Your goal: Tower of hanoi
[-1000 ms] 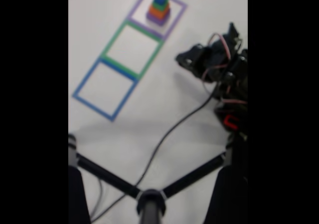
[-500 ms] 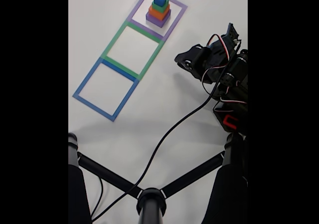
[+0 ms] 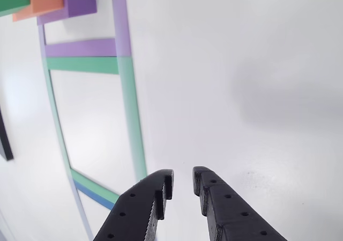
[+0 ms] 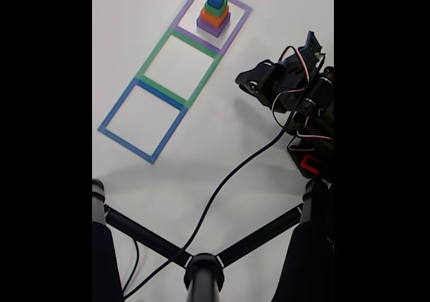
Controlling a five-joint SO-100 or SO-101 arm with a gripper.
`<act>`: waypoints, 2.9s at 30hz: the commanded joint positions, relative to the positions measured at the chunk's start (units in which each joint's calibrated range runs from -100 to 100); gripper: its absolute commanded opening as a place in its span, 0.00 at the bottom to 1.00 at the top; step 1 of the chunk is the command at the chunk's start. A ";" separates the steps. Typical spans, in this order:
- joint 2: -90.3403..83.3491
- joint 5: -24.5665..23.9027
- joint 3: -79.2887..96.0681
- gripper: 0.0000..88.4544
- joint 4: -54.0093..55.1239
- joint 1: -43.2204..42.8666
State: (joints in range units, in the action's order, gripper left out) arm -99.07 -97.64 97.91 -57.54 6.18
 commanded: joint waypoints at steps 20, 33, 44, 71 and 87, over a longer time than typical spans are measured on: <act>-0.93 -0.34 0.27 0.00 0.36 -0.65; -0.93 -0.34 0.27 0.00 0.36 -0.65; -0.93 -0.34 0.27 0.00 0.36 -0.65; 4.12 17.30 -6.27 0.00 1.82 0.80; 27.36 57.75 -39.89 0.00 0.28 3.24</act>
State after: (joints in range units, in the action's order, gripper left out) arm -75.26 -53.30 66.93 -56.74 7.57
